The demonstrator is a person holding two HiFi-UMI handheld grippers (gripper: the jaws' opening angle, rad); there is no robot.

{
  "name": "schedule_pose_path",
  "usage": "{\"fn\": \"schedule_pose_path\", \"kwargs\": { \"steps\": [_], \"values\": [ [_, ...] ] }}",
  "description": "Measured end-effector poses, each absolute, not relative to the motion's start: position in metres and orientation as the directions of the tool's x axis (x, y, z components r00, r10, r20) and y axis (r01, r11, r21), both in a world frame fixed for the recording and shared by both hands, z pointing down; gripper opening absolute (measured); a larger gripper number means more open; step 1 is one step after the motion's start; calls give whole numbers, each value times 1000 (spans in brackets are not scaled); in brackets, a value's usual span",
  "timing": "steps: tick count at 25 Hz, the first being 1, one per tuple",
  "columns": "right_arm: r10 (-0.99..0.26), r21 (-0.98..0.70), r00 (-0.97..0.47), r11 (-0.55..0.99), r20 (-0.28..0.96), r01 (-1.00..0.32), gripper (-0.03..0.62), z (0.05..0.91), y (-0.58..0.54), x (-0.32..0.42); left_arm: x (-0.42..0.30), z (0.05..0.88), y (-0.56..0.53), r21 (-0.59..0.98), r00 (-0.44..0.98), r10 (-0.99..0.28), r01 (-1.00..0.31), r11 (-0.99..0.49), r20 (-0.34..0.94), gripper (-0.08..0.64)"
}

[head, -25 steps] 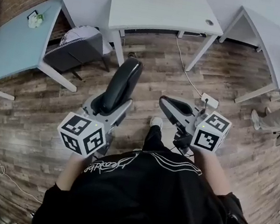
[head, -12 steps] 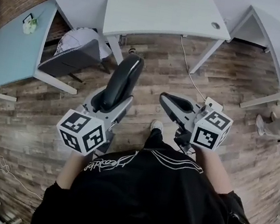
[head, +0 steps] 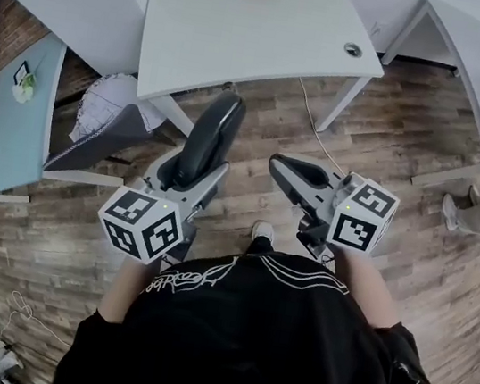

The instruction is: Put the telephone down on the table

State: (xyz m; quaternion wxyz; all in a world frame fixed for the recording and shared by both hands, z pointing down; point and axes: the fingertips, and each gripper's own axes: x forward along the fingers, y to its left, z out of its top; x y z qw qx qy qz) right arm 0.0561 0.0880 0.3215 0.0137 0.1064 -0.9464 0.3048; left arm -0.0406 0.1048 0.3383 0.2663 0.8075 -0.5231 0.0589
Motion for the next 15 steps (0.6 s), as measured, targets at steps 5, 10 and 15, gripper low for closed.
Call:
{"fn": "schedule_pose_path", "kwargs": {
  "steps": [5, 10, 15],
  "values": [
    [-211, -562, -973, 795, 93, -227, 40, 322, 35, 77, -15, 340, 50, 365, 470, -795, -868, -337, 384, 282],
    [-232, -564, -969, 790, 86, -240, 40, 321, 1, 83, -5, 344, 17, 363, 485, -779, -863, -351, 398, 282],
    [-256, -565, -963, 784, 83, -257, 40, 325, -5, 85, -10, 348, 12, 367, 486, -778, -861, -351, 397, 282]
  ]
}}
